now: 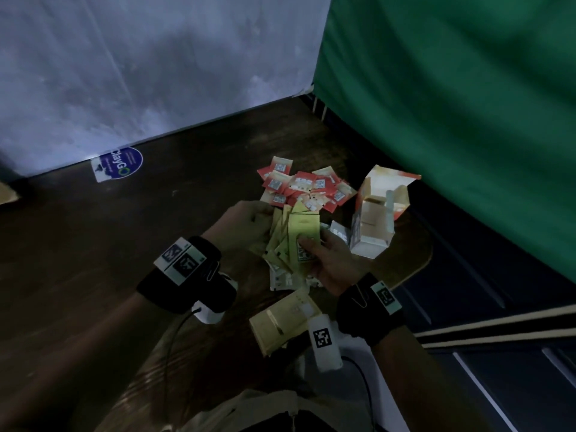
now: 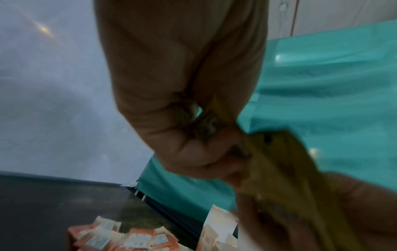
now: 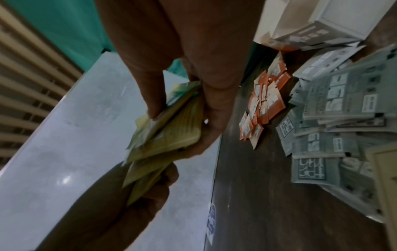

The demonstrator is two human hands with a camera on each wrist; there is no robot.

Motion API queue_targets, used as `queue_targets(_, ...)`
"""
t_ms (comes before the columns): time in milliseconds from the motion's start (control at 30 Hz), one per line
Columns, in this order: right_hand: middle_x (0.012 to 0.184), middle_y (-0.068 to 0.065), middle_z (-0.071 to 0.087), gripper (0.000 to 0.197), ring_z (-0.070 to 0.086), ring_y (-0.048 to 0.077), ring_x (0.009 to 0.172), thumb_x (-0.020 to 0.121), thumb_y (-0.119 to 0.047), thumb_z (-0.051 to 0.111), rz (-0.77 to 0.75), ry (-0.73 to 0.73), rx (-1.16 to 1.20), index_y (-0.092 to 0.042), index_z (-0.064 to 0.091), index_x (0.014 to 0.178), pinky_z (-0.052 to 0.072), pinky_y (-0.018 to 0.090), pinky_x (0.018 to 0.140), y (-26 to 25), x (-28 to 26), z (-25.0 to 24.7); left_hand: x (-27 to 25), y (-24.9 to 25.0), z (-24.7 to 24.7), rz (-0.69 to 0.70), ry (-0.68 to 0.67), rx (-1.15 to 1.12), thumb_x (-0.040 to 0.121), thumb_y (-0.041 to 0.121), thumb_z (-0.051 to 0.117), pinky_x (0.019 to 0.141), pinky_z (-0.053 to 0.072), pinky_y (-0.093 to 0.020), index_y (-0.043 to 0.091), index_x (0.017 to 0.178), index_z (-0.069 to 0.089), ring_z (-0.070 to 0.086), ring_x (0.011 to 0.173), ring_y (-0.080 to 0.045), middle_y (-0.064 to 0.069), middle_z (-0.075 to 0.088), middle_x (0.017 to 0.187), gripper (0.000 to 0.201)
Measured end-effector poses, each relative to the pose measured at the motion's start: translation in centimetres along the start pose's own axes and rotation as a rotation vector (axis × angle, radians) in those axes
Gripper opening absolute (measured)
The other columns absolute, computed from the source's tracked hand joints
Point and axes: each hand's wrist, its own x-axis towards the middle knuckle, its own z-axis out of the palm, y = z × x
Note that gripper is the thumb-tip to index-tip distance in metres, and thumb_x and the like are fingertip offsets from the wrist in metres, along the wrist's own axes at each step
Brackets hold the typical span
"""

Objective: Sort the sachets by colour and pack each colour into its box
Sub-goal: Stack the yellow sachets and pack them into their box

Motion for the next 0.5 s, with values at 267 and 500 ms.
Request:
queue_targets(267, 0.123, 0.017, 0.061, 0.038, 0.066, 0.028, 0.099, 0.096, -0.011, 0.044, -0.041, 0.028, 0.160, -0.002, 0.049, 0.132, 0.058, 0.035, 0.072, -2.8, -0.5, -1.1, 0.0, 1.4, 2.0, -0.069, -0.233, -0.946, 0.071, 0.040, 0.073, 0.103, 0.039, -0.057, 0.021, 0.128, 0.052, 0.057, 0.118, -0.033, -0.012, 0.061, 0.127, 0.064)
queue_targets(500, 0.107, 0.005, 0.063, 0.033, 0.066, 0.007, 0.087, 0.100, -0.011, 0.041, -0.117, -0.006, -0.172, -0.004, 0.050, 0.131, 0.053, 0.020, 0.069, -3.7, -1.1, -0.3, 0.8, 3.5, 4.4, -0.139, -0.283, -0.948, 0.079, 0.049, 0.064, 0.104, 0.039, -0.055, 0.022, 0.109, 0.069, 0.061, 0.110, -0.032, -0.013, 0.067, 0.115, 0.041)
